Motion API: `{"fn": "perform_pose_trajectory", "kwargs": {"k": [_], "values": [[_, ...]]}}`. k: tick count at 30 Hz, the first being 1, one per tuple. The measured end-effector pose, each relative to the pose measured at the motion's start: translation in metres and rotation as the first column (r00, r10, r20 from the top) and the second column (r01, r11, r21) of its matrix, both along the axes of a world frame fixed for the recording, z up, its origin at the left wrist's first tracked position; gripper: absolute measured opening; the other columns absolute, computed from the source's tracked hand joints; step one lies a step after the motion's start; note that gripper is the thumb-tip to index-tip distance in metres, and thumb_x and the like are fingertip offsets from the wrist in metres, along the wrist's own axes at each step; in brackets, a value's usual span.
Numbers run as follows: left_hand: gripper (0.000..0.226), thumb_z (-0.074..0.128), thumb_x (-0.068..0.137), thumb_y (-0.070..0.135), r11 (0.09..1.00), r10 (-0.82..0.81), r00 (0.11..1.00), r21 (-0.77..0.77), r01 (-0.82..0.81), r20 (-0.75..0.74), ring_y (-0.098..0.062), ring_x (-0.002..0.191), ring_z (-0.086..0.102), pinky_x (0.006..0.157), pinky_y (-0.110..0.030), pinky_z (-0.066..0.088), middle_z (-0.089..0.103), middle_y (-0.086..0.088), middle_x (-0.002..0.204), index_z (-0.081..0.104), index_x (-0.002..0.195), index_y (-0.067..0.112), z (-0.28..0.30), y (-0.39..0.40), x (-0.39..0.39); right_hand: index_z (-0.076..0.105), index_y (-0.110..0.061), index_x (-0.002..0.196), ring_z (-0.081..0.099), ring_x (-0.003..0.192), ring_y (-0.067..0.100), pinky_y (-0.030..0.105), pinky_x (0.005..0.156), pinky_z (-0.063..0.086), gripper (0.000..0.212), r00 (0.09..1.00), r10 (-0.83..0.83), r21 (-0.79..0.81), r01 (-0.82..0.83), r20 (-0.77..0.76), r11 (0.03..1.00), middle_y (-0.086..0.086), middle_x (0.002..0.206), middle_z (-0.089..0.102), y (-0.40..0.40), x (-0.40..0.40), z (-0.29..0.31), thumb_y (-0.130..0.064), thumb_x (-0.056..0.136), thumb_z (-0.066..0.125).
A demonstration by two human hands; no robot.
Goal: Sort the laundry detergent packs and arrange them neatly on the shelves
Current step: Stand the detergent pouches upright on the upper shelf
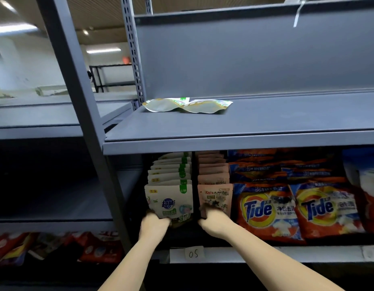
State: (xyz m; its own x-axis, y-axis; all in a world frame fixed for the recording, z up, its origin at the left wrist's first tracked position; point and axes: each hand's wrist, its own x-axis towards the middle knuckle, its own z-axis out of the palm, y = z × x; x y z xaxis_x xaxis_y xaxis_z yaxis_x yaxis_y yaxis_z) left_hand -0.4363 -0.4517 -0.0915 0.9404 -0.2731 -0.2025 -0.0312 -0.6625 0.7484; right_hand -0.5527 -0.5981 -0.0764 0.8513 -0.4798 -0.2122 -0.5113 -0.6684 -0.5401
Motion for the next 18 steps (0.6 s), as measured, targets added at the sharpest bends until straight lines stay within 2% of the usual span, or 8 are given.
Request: {"fn": "perform_pose_trajectory", "kwargs": {"k": [3,5,9,11,14,18], "values": [[0.048,0.064,0.082,0.03,0.999,-0.035,0.994,0.034,0.032,0.105,-0.028,0.108,0.056,0.083,-0.031,0.047,0.058,-0.011,0.122,0.051,0.123,0.009,0.027,0.003,-0.015,0.046,-0.011,0.132,0.053,0.115,0.029,0.033,0.093,0.045,0.046,0.998,0.026,-0.101,-0.02,0.056,0.995,0.014,0.131,0.054,0.002,-0.016,0.025,-0.027,0.089,0.048],[0.04,0.062,0.083,0.033,0.998,-0.053,0.982,0.033,0.048,0.182,-0.026,0.102,0.058,0.085,-0.034,0.05,0.061,-0.009,0.116,0.055,0.116,0.011,0.052,0.004,-0.03,0.05,-0.013,0.126,0.056,0.107,0.029,0.034,0.086,0.049,0.042,0.995,0.017,-0.146,-0.003,0.095,0.989,0.012,0.124,0.057,0.004,-0.027,0.045,-0.029,0.088,0.047],[0.021,0.058,0.083,0.035,0.994,-0.11,0.937,0.059,0.096,0.331,-0.02,0.086,0.059,0.076,-0.033,0.051,0.063,-0.001,0.095,0.058,0.093,0.016,0.097,0.004,-0.059,0.052,-0.017,0.125,0.056,0.108,0.027,0.035,0.084,0.05,0.04,0.985,0.047,-0.247,-0.004,0.167,0.969,0.008,0.126,0.058,0.006,-0.048,0.09,-0.033,0.089,0.045],[0.018,0.057,0.083,0.037,0.989,-0.142,0.908,0.083,0.119,0.394,-0.013,0.077,0.059,0.069,-0.03,0.05,0.065,0.006,0.08,0.06,0.084,0.019,0.12,0.006,-0.07,0.055,-0.022,0.124,0.058,0.107,0.024,0.033,0.081,0.05,0.038,0.975,0.075,-0.274,-0.015,0.211,0.962,0.004,0.124,0.06,0.004,-0.059,0.116,-0.035,0.089,0.047],[0.022,0.055,0.084,0.045,0.982,-0.187,0.847,0.12,0.147,0.497,-0.009,0.068,0.06,0.057,-0.024,0.044,0.064,0.01,0.071,0.062,0.075,0.025,0.162,0.009,-0.082,0.064,-0.027,0.106,0.061,0.096,0.018,0.033,0.078,0.052,0.025,0.95,0.092,-0.282,-0.005,0.298,0.96,-0.002,0.109,0.066,-0.003,-0.075,0.157,-0.038,0.089,0.05],[0.029,0.054,0.085,0.042,0.984,-0.152,0.768,0.021,0.178,0.622,-0.015,0.071,0.059,0.063,-0.028,0.046,0.062,0.007,0.067,0.06,0.064,0.023,0.22,0.003,-0.085,0.068,-0.021,0.093,0.062,0.087,0.02,0.034,0.077,0.053,0.024,0.899,0.073,-0.241,0.037,0.433,0.97,0.0,0.095,0.068,-0.014,-0.081,0.206,-0.039,0.088,0.054]]}}
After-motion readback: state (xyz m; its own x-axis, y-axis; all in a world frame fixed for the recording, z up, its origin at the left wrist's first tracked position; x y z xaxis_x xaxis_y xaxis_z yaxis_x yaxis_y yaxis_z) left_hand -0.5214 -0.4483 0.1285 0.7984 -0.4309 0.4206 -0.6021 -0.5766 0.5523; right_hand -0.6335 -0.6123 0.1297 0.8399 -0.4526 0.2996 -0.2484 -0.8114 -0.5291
